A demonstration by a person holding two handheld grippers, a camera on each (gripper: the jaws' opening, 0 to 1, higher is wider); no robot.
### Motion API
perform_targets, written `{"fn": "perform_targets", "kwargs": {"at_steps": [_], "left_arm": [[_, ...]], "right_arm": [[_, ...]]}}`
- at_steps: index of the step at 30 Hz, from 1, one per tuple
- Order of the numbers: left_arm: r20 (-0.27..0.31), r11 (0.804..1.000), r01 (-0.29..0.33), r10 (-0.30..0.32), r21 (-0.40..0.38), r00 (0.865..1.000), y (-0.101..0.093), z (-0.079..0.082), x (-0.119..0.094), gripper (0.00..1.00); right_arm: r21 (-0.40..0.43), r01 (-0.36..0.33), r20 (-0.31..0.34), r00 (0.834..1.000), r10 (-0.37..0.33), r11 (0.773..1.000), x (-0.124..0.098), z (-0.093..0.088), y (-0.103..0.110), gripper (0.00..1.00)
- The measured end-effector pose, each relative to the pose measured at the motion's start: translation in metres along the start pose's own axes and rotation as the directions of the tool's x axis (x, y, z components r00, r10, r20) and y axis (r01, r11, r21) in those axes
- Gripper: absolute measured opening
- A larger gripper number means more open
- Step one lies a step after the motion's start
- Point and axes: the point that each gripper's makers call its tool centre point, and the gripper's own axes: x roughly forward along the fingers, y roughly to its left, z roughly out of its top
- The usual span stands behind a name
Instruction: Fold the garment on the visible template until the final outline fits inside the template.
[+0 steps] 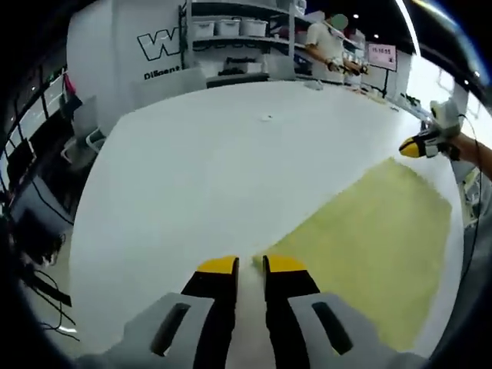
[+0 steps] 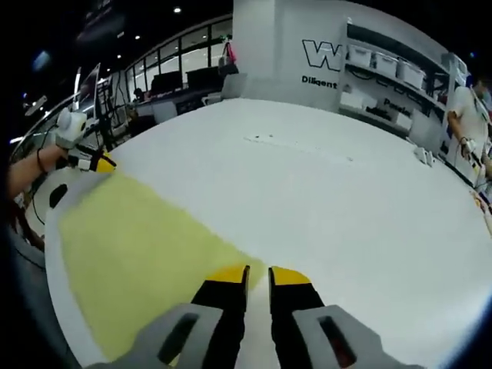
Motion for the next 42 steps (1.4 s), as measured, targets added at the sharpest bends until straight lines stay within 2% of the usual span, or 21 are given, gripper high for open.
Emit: {"fn": "perform_targets", "kwargs": {"at_steps": [8,12,18,21,22,26,30,32,33,37,42], "left_arm": [[0.05,0.998,0.024,-0.021,-0.062,0.999,-0.013,-0.005,-0.02,0.08],[0.059,0.998,0.038,-0.034,-0.056,0.998,-0.024,-0.012,-0.027,0.1],[0.05,0.997,0.039,-0.036,-0.073,0.998,-0.033,-0.026,-0.036,0.09],[0.048,0.993,0.06,-0.056,-0.1,0.997,-0.037,-0.033,-0.042,0.1],[0.052,0.991,0.065,-0.059,-0.121,0.997,-0.037,-0.035,-0.044,0.09],[0.049,0.981,0.09,-0.082,-0.174,0.995,-0.044,-0.049,-0.053,0.1],[0.067,0.973,0.112,-0.101,-0.202,0.993,-0.052,-0.054,-0.058,0.1],[0.113,0.947,0.156,-0.128,-0.282,0.985,-0.061,-0.051,-0.061,0.1],[0.114,0.943,0.158,-0.13,-0.294,0.985,-0.061,-0.053,-0.063,0.11],[0.094,0.945,0.142,-0.119,-0.294,0.988,-0.062,-0.065,-0.066,0.11],[0.094,0.926,0.177,-0.154,-0.333,0.984,-0.07,-0.075,-0.076,0.15]], "right_arm": [[-0.012,-0.008,0.017,1.0,0.008,1.0,-0.015,0.0,0.013,0.07],[-0.02,-0.009,0.021,1.0,0.009,1.0,-0.017,-0.003,0.017,0.08],[-0.007,-0.024,0.004,1.0,0.024,1.0,-0.019,-0.015,0.026,0.08],[0.007,-0.044,-0.026,0.999,0.044,0.999,-0.026,-0.025,0.034,0.11],[-0.001,-0.063,-0.025,0.998,0.063,0.998,-0.03,-0.027,0.038,0.11],[0.014,-0.069,-0.036,0.997,0.07,0.998,-0.035,-0.041,0.042,0.11],[0.029,-0.068,-0.036,0.997,0.069,0.997,-0.04,-0.049,0.047,0.1],[0.036,-0.065,-0.039,0.997,0.067,0.997,-0.044,-0.052,0.049,0.12],[0.043,-0.069,-0.04,0.997,0.071,0.997,-0.045,-0.054,0.051,0.12],[0.049,-0.094,-0.056,0.994,0.097,0.994,-0.052,-0.061,0.061,0.13],[0.057,-0.116,-0.075,0.99,0.12,0.992,-0.06,-0.069,0.068,0.13]]}}
